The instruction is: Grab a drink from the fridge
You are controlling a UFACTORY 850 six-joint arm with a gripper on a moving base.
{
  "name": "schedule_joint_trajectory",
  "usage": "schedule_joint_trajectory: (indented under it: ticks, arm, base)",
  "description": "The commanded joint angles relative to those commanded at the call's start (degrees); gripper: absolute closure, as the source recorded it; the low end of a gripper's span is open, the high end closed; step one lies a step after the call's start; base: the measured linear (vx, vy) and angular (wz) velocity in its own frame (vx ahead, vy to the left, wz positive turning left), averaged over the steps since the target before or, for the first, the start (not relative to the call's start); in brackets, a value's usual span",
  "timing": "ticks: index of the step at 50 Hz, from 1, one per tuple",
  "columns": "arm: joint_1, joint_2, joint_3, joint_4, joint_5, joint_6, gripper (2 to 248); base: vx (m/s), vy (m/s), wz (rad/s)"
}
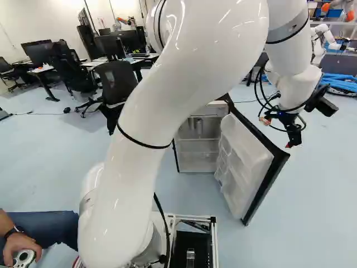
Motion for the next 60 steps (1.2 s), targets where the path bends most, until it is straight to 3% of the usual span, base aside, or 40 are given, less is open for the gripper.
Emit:
schedule_joint_trajectory:
  ticks: [37, 60]
  arm:
    - [0.07, 1.29, 1.87, -2.76, 0.0, 0.0, 3]
    - [0.09, -0.27, 1.41, -3.15, 0.0, 0.0, 3]
  base:
    - [0.0, 0.0, 0.0]
    - [0.0, 0.0, 0.0]
